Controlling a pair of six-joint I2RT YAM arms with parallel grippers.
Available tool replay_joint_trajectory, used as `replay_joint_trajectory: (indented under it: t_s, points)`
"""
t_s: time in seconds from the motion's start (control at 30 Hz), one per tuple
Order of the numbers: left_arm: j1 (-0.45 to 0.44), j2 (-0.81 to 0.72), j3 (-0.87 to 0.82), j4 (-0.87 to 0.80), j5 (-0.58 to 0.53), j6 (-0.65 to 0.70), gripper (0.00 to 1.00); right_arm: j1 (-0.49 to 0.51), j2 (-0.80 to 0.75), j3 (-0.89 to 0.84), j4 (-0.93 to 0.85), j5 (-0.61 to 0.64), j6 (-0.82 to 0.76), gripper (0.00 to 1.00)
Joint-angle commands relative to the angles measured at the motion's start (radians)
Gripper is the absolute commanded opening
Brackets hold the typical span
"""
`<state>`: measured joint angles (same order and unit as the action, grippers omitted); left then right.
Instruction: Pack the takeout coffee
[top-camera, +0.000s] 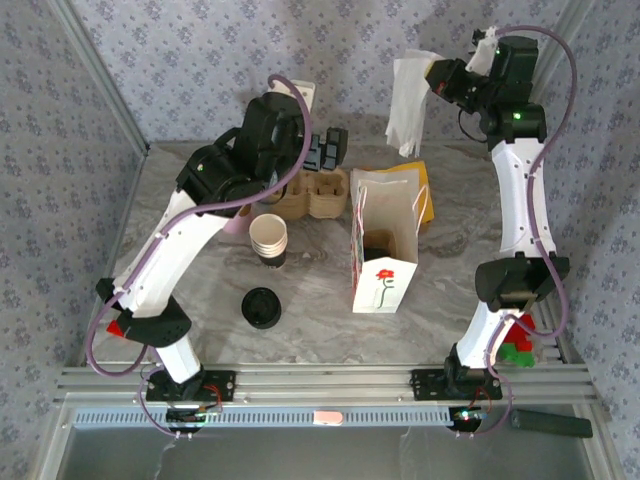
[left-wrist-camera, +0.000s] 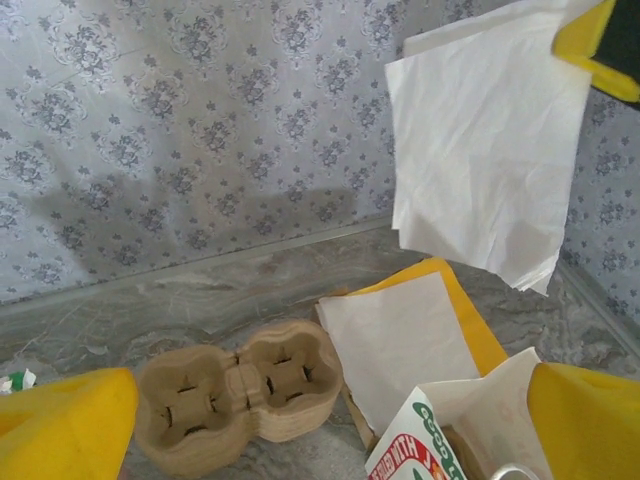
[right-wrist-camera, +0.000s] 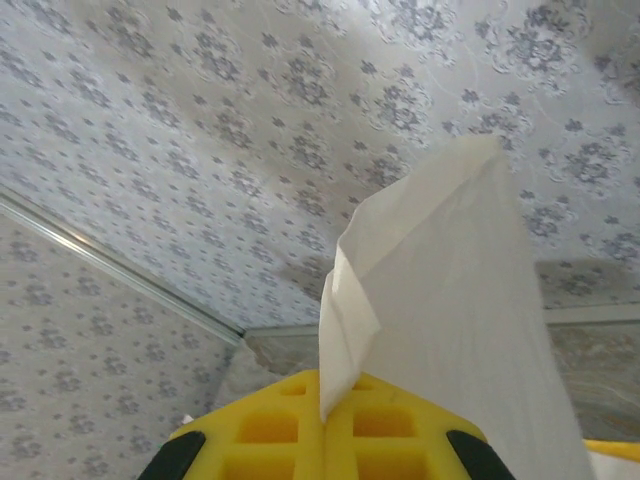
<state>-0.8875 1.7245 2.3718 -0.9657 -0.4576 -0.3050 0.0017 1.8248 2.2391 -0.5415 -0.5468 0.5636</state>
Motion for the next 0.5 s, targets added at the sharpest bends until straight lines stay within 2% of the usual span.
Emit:
replay_joint_trajectory:
  t_s: [0.0,0.13,0.47]
  points:
    - [0.042,0.011,0.024,0.024,0.012,-0.047,1.00,0.009,-0.012,0.075,0.063,-0.073,0.058,0.00]
    - [0.112,0.004,-0.010,0.056,0.155,-0.166,1.00,0.007,-0.022,0.090,0.079,-0.094,0.106,0.00]
    - [0.116,0.021,-0.045,0.064,0.271,-0.201,1.00,0.019,-0.040,0.073,0.160,-0.097,0.191,0.00]
